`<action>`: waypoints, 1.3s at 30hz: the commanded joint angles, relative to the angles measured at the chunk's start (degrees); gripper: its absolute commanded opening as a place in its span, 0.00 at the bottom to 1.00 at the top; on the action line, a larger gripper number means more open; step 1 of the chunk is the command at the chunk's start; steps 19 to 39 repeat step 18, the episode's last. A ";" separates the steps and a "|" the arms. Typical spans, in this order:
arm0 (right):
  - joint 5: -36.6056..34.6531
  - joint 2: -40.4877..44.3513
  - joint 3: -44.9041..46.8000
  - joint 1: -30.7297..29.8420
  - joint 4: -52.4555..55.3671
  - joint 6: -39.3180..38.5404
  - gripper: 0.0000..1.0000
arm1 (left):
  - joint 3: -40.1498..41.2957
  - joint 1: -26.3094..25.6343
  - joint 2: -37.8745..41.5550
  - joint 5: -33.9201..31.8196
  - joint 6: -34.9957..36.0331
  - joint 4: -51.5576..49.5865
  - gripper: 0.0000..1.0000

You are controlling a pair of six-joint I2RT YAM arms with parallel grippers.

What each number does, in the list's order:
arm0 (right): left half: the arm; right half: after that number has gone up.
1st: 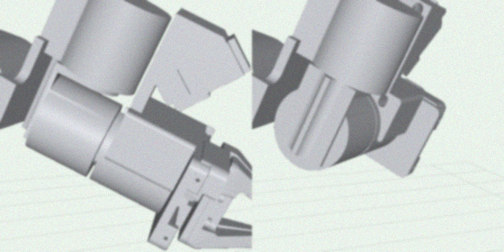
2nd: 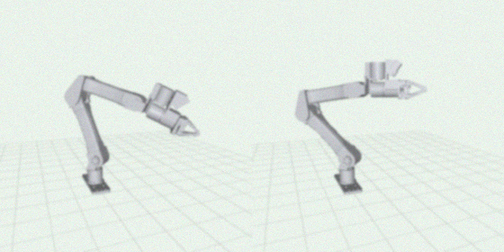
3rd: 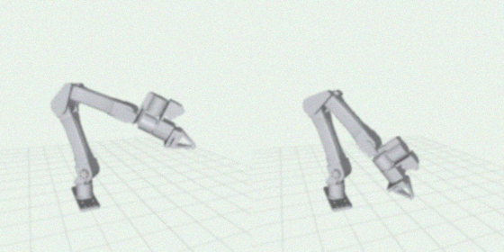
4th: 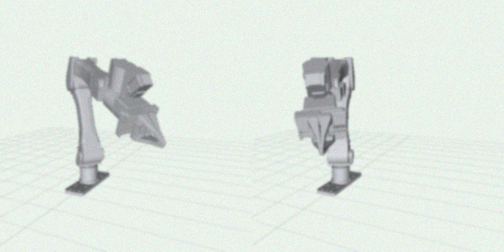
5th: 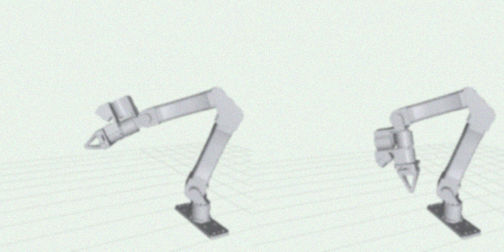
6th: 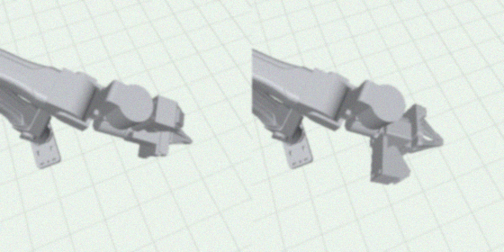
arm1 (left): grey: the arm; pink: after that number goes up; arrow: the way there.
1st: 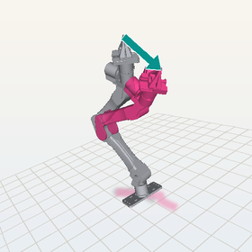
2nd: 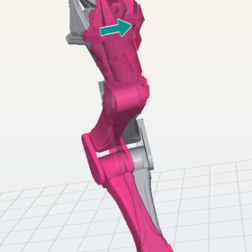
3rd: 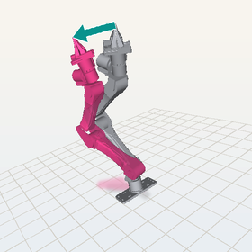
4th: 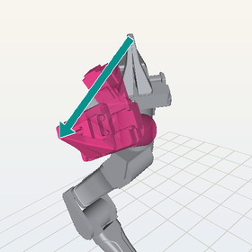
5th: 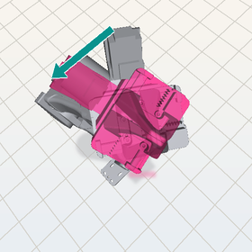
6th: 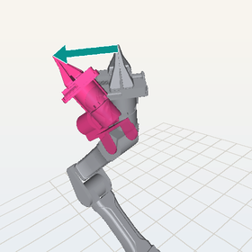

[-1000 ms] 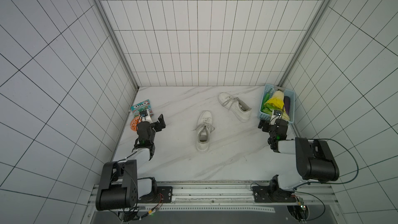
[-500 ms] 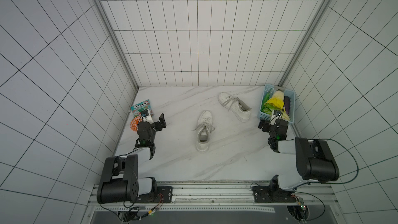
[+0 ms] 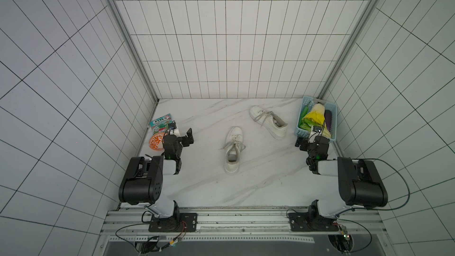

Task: Tie the shoes
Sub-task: Reset both arms

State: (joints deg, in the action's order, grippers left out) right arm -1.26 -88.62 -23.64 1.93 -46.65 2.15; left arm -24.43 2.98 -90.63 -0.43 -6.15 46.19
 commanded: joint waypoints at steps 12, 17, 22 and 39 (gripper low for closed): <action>-1.39 0.55 -0.97 -0.54 0.23 -0.26 0.99 | -1.43 -0.18 1.33 -1.82 0.44 -2.86 0.98; -2.65 0.54 -1.02 -1.17 0.31 -0.48 0.99 | -1.43 -0.24 1.35 -1.86 0.44 -2.86 0.98; -2.62 0.55 -1.02 -1.15 0.33 -0.49 0.99 | -1.45 -0.19 1.38 -1.86 0.45 -2.86 0.98; -2.62 0.55 -1.02 -1.15 0.33 -0.49 0.99 | -1.45 -0.19 1.38 -1.86 0.45 -2.86 0.98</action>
